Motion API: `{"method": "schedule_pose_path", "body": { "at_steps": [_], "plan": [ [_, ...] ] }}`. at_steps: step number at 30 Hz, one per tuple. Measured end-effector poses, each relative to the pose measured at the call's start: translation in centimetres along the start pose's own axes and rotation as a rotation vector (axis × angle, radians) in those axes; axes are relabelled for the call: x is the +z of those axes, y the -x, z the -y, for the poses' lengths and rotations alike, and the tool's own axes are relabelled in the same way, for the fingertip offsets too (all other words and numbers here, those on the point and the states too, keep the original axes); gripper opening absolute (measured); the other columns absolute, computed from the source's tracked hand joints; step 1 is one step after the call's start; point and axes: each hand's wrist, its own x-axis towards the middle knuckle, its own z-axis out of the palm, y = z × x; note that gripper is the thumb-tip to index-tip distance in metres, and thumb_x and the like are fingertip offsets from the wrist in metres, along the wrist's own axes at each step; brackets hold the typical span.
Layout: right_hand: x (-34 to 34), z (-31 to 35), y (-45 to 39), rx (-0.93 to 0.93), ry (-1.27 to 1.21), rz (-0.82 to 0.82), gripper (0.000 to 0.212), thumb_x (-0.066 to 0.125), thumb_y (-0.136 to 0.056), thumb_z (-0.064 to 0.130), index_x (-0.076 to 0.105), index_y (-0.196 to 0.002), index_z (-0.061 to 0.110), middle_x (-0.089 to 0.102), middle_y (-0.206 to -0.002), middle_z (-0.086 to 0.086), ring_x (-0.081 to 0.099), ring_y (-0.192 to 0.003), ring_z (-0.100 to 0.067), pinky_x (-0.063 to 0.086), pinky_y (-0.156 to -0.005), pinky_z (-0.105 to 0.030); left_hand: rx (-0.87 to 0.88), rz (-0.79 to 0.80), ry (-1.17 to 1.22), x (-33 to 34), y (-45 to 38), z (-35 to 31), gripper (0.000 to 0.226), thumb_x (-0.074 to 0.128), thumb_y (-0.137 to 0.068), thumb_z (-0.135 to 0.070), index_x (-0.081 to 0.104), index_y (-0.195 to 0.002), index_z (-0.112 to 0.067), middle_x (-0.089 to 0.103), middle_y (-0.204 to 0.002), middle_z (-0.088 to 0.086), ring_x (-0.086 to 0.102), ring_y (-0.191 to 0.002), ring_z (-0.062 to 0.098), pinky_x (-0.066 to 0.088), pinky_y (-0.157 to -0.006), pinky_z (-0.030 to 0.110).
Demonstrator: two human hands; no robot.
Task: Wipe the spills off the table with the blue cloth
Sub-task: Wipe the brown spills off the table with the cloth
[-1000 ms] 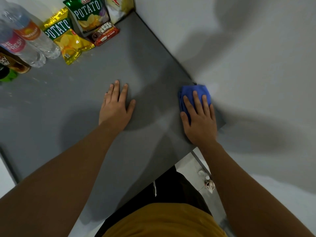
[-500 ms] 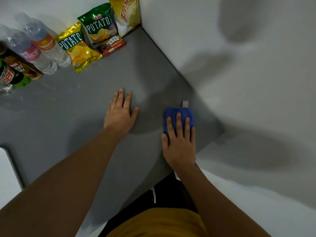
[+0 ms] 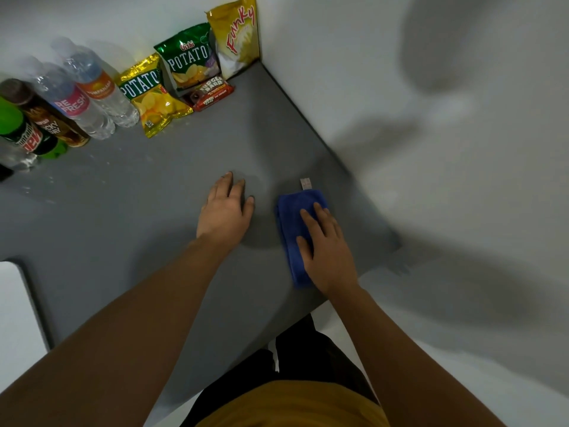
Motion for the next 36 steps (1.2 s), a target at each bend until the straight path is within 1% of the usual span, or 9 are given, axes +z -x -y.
{"method": "schedule_pose_path", "body": {
  "at_steps": [5, 11, 15, 21, 24, 29, 32, 34, 36],
  "plan": [
    [-0.7, 0.0, 1.6, 0.171, 0.011, -0.035, 0.056, 0.054, -0.103, 0.039, 0.039, -0.154, 0.022, 0.036, -0.158, -0.005, 0.03, -0.144, -0.025, 0.037, -0.116, -0.041, 0.227, -0.058, 0.092, 0.5, -0.1, -3.3, 0.043, 0.053, -0.103, -0.024, 0.056, -0.141, -0.004, 0.048, -0.151, 0.015, 0.041, -0.14, 0.032, 0.035, -0.117, 0.041],
    [-1.5, -0.2, 2.0, 0.195, 0.113, -0.093, 0.055, 0.062, -0.098, 0.045, 0.053, -0.143, 0.017, 0.055, -0.131, -0.011, 0.048, -0.119, -0.028, 0.045, -0.101, -0.039, 0.434, 0.114, 0.099, 1.7, -1.0, -7.5, 0.046, 0.051, -0.103, -0.028, 0.051, -0.147, -0.014, 0.05, -0.151, 0.004, 0.045, -0.136, 0.024, 0.035, -0.116, 0.036],
    [-2.0, -0.5, 1.7, 0.223, 0.146, -0.076, 0.054, 0.061, -0.095, 0.052, 0.054, -0.14, 0.023, 0.056, -0.124, -0.008, 0.049, -0.113, -0.027, 0.045, -0.097, -0.038, 0.415, 0.188, 0.016, 2.6, -1.3, -8.6, 0.054, 0.054, -0.102, -0.036, 0.044, -0.15, -0.015, 0.046, -0.151, 0.005, 0.043, -0.135, 0.025, 0.038, -0.113, 0.041],
    [-2.2, -0.9, 1.5, 0.22, 0.192, -0.055, 0.054, 0.059, -0.094, 0.059, 0.054, -0.137, 0.027, 0.057, -0.122, -0.005, 0.051, -0.112, -0.025, 0.046, -0.096, -0.038, 0.333, 0.261, 0.062, 2.7, -1.8, -8.4, 0.046, 0.059, -0.1, -0.035, 0.053, -0.139, -0.011, 0.055, -0.127, 0.01, 0.053, -0.115, 0.027, 0.043, -0.099, 0.035],
    [-2.1, -0.8, 1.4, 0.223, 0.175, -0.058, 0.056, 0.06, -0.093, 0.058, 0.052, -0.139, 0.027, 0.058, -0.122, -0.005, 0.052, -0.112, -0.026, 0.045, -0.095, -0.038, 0.369, 0.245, 0.073, 2.7, -1.4, -7.9, 0.032, 0.056, -0.102, -0.033, 0.06, -0.119, -0.007, 0.054, -0.115, 0.01, 0.051, -0.103, 0.025, 0.036, -0.087, 0.027],
    [-2.1, -0.7, 1.1, 0.261, 0.09, -0.08, 0.058, 0.067, -0.087, 0.059, 0.052, -0.129, 0.022, 0.059, -0.123, -0.002, 0.054, -0.115, -0.025, 0.042, -0.097, -0.038, 0.414, 0.236, 0.139, 2.1, 0.0, -6.5, 0.026, 0.047, -0.105, -0.038, 0.049, -0.096, -0.013, 0.043, -0.098, 0.0, 0.039, -0.091, 0.017, 0.033, -0.086, 0.026],
    [-2.3, -0.8, 1.0, 0.276, 0.058, -0.094, 0.057, 0.068, -0.084, 0.062, 0.052, -0.121, 0.022, 0.061, -0.119, 0.0, 0.055, -0.113, -0.024, 0.04, -0.096, -0.038, 0.351, 0.272, 0.223, 1.3, 0.9, -5.9, 0.037, 0.047, -0.104, -0.047, 0.041, -0.086, -0.016, 0.046, -0.083, -0.002, 0.044, -0.078, 0.019, 0.04, -0.075, 0.033],
    [-2.3, -0.7, 0.9, 0.272, 0.061, -0.083, 0.058, 0.067, -0.084, 0.063, 0.053, -0.123, 0.023, 0.061, -0.121, 0.001, 0.055, -0.115, -0.024, 0.039, -0.098, -0.039, 0.289, 0.306, 0.304, 0.7, 1.5, -5.4, 0.047, 0.057, -0.096, -0.056, 0.041, -0.081, -0.015, 0.049, -0.074, 0.0, 0.047, -0.068, 0.02, 0.038, -0.064, 0.035],
    [-2.3, -0.5, 0.8, 0.271, 0.098, -0.067, 0.061, 0.064, -0.086, 0.068, 0.055, -0.126, 0.023, 0.062, -0.124, 0.0, 0.053, -0.117, -0.024, 0.037, -0.1, -0.038, 0.236, 0.34, 0.34, 0.2, 1.9, -4.7, 0.057, 0.074, -0.082, -0.06, 0.049, -0.084, -0.008, 0.057, -0.077, 0.007, 0.055, -0.07, 0.024, 0.044, -0.065, 0.04]
  ]
}}
